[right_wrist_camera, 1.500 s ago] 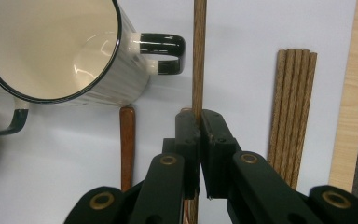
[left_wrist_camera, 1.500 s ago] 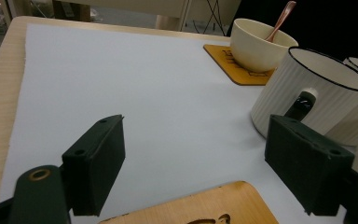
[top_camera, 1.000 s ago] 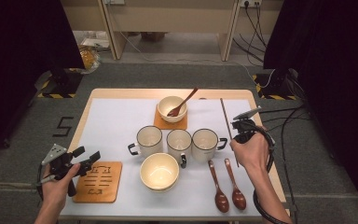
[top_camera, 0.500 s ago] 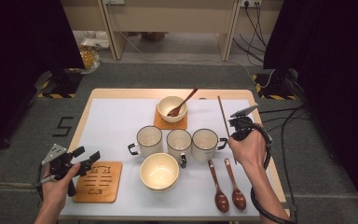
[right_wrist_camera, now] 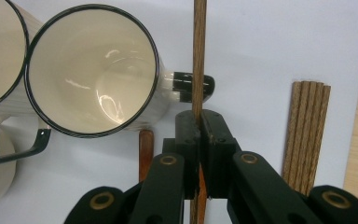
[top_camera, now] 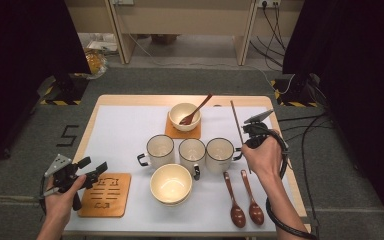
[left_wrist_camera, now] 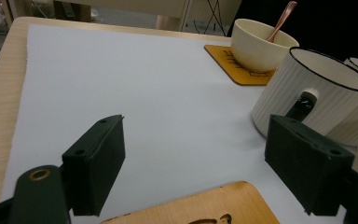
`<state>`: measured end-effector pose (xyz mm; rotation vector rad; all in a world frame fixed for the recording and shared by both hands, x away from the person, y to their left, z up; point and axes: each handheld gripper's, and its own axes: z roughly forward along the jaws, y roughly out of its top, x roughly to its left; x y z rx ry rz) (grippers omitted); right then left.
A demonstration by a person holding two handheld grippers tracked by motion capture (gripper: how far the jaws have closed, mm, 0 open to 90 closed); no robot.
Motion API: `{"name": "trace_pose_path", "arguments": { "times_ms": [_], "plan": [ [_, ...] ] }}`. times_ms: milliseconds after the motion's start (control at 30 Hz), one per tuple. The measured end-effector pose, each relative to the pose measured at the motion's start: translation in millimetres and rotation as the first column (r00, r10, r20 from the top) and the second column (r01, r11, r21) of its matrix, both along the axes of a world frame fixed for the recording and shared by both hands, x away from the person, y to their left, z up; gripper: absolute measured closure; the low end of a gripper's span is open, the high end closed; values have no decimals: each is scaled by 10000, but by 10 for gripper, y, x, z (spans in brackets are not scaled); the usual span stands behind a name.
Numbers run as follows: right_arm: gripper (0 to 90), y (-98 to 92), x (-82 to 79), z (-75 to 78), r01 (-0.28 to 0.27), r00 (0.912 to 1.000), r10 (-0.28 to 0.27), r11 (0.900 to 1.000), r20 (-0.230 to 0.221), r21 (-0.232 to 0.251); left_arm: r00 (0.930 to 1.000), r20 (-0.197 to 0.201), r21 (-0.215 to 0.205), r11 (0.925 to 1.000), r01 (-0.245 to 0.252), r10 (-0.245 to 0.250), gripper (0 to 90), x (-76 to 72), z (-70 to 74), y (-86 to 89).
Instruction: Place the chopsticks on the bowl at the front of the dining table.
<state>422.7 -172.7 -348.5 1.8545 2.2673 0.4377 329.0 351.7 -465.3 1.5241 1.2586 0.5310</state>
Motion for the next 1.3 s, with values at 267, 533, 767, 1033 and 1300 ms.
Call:
{"name": "trace_pose_path", "arguments": {
  "times_ms": [267, 533, 767, 1033, 1300],
  "plan": [
    [861, 36, 26, 28, -77, 9999, 77, 10000, 72, 11, 10000, 8, 19, 10000, -2, 2, 195, 0, 2, 4],
    [861, 83, 62, 56, -187, 9997, 187, 9998, 138, -24, 10000, 12, 8, 10000, -23, 23, 195, -1, 4, 13],
    [861, 116, 94, 75, -188, 9997, 188, 9998, 179, -11, 10000, 23, -7, 10000, -26, 26, 195, -2, 6, 16],
    [861, 152, 138, 111, -227, 9994, 227, 9997, 257, 5, 10000, 28, -20, 10000, -35, 35, 195, -3, 9, 18],
    [861, 195, 188, 127, -283, 9993, 283, 9996, 253, 2, 10000, 22, -27, 10000, -55, 55, 195, -2, 8, 19]
  ]
}}
